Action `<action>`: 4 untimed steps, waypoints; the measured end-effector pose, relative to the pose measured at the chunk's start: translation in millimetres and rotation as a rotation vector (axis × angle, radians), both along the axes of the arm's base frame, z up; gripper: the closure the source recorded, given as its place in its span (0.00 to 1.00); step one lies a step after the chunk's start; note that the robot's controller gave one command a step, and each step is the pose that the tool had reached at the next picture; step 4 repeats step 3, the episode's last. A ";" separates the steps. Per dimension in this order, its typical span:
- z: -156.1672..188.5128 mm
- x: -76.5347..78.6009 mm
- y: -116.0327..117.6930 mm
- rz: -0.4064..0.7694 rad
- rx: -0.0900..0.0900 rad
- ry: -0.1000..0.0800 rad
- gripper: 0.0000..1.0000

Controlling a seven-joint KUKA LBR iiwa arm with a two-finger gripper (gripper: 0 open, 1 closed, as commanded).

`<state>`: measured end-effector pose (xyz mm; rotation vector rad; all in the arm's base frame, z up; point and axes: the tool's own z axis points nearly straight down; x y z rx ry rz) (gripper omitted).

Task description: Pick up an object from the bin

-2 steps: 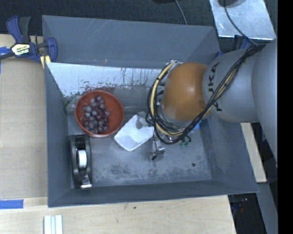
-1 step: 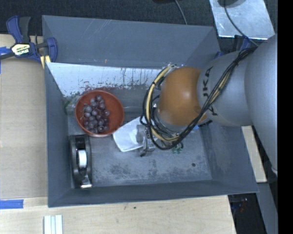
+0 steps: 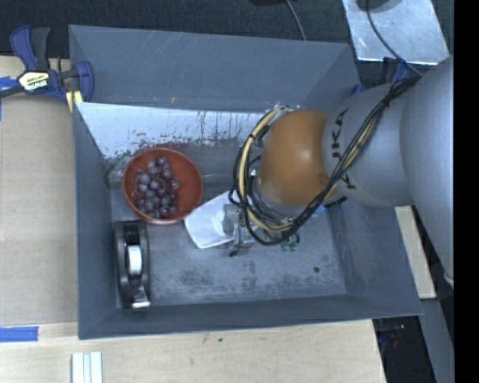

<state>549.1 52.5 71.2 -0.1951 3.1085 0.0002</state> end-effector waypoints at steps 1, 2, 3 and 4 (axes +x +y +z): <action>24.2 -4.0 -0.9 0.000 -0.002 0.014 1.00; 65.7 -0.9 -1.1 -0.001 -0.002 0.003 1.00; 79.2 -1.5 -1.7 -0.001 -0.003 0.006 1.00; 79.2 -1.5 -1.7 -0.001 -0.003 0.006 1.00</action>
Offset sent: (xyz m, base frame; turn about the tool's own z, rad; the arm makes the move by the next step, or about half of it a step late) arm -0.0035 -0.0004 0.0446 -0.0001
